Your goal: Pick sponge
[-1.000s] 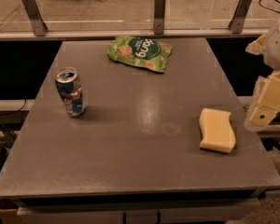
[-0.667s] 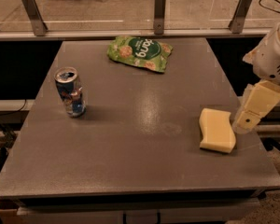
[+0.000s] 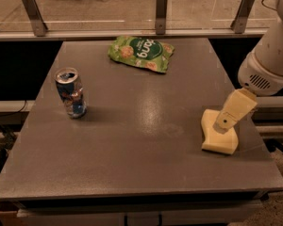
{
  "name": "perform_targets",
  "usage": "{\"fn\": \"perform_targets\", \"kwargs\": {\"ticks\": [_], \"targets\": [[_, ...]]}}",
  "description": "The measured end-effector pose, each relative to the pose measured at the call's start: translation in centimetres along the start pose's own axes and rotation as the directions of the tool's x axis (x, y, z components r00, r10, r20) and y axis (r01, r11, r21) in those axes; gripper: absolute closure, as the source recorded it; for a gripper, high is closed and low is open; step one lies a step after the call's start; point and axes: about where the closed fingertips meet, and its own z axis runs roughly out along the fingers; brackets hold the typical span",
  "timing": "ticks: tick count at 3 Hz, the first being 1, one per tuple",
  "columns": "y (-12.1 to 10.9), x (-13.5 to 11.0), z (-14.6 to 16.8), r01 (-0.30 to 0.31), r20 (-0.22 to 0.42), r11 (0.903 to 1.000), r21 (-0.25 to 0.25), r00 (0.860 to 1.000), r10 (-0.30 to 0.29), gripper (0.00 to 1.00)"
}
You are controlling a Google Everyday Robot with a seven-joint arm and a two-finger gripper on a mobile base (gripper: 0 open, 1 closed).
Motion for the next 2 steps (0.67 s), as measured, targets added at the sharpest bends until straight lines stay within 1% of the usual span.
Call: {"fn": "perform_targets", "kwargs": {"ticks": [1, 2], "targets": [[0.1, -0.4, 1.5, -0.137, -0.044, 0.9903, 0.025, 0.989, 0.138, 0.0], [0.7, -0.7, 2.9, -0.258, -0.074, 0.9653, 0.042, 0.963, 0.26, 0.0]]}}
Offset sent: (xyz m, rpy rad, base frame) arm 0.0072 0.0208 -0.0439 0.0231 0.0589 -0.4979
